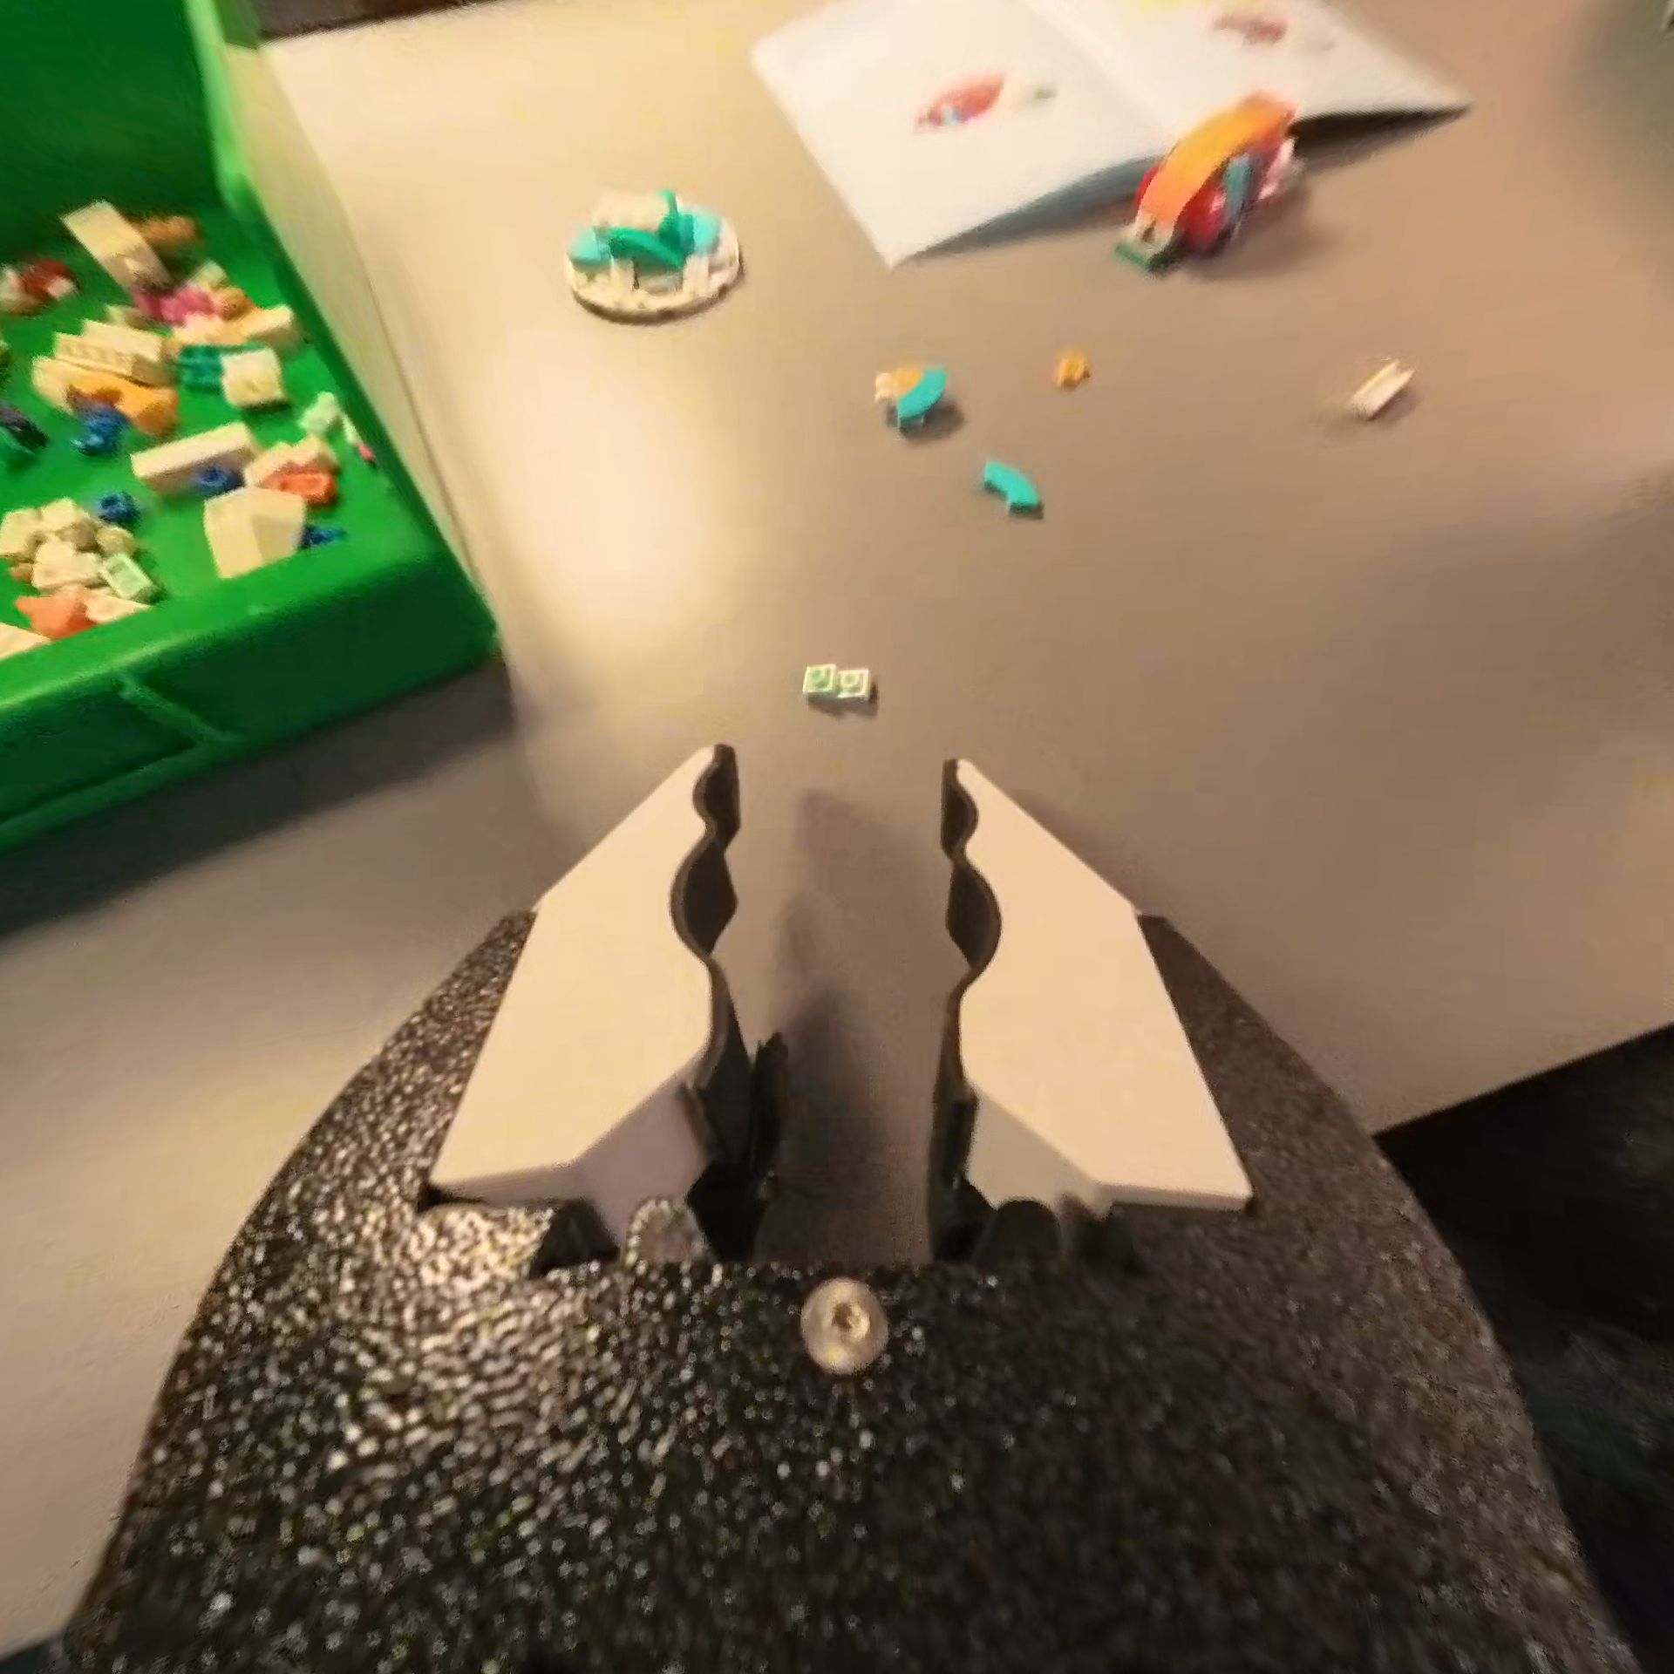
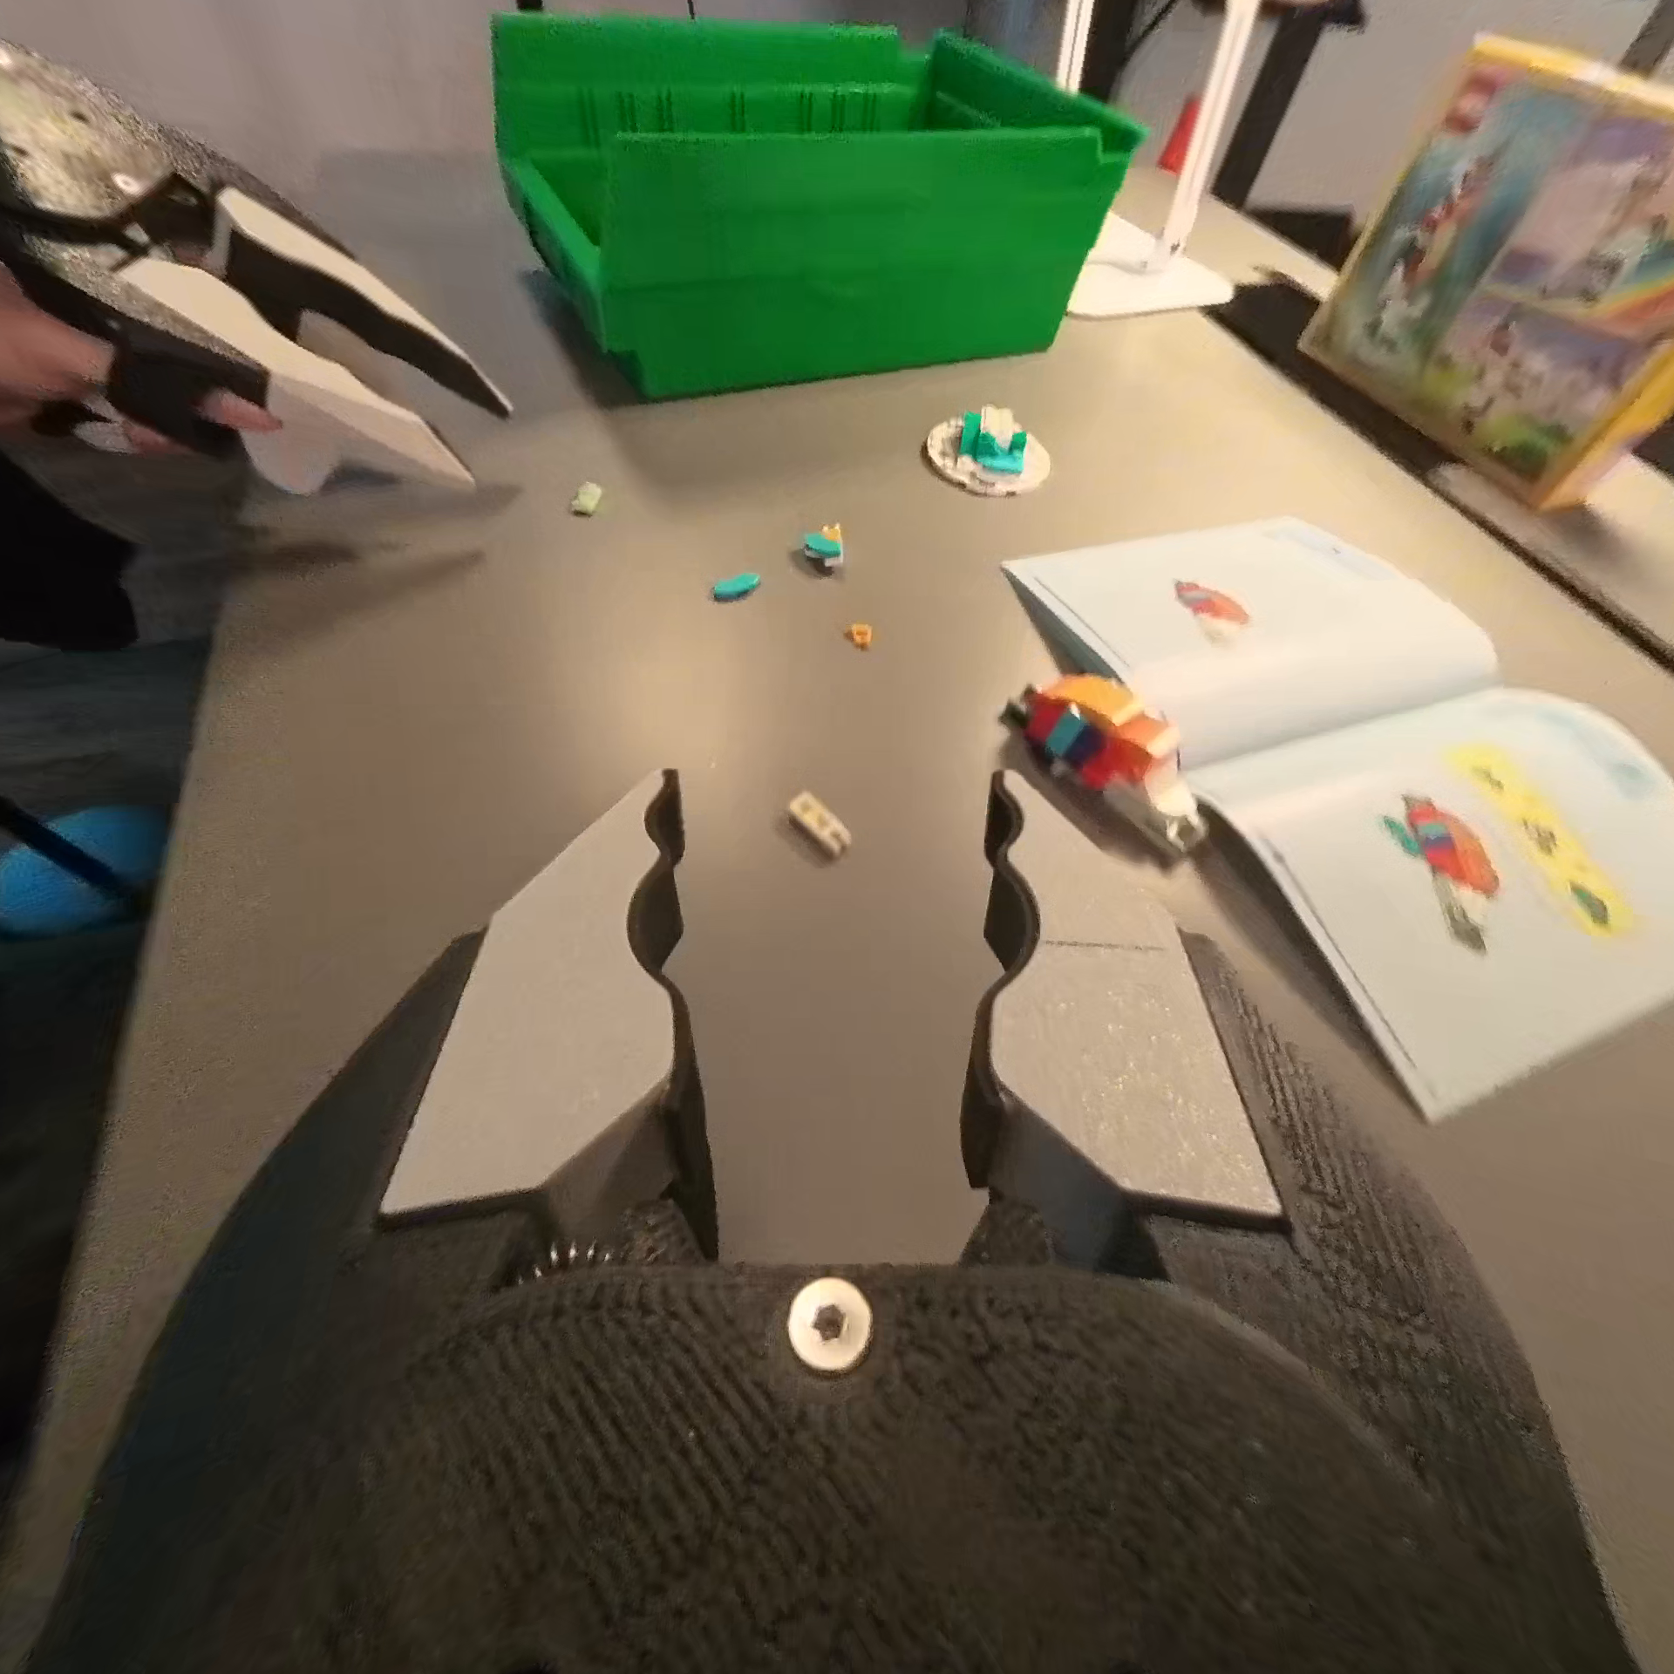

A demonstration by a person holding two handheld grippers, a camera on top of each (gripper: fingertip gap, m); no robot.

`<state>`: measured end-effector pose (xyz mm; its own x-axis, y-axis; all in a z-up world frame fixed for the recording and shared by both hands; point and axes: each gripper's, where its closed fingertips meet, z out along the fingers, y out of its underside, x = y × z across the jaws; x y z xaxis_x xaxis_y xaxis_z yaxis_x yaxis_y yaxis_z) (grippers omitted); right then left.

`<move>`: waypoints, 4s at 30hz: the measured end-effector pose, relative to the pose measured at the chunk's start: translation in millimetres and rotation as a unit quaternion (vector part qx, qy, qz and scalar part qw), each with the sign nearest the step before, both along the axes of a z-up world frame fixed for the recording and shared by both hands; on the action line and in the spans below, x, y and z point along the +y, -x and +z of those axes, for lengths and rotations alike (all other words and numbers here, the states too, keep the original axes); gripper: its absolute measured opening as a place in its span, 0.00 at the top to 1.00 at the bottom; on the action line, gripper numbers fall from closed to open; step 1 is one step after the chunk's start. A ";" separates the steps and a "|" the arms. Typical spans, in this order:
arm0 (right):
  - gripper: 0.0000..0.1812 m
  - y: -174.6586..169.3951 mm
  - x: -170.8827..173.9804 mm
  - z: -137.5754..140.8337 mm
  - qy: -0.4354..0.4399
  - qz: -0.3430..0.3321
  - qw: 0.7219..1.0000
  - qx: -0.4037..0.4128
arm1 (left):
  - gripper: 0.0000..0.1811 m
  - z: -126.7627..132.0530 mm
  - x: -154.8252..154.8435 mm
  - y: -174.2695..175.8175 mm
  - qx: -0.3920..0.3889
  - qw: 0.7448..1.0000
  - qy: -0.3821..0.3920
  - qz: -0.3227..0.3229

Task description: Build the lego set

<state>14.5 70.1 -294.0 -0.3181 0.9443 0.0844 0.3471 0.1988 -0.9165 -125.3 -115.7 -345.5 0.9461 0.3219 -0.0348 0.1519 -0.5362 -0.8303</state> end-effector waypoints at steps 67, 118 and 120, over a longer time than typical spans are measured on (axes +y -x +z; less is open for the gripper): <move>0.82 26.4 -3.5 -50.5 -0.071 0.246 0.965 -0.061 | 0.97 19.2 150.3 -98.8 0.043 0.924 0.017 -0.380; 0.91 28.0 -13.3 -48.1 -0.087 0.225 0.970 -0.042 | 0.97 1.3 176.3 -109.1 0.095 0.905 0.035 -0.413; 0.91 27.8 -13.5 -48.6 -0.088 0.226 0.969 -0.043 | 0.97 1.3 176.3 -109.3 0.096 0.905 0.036 -0.413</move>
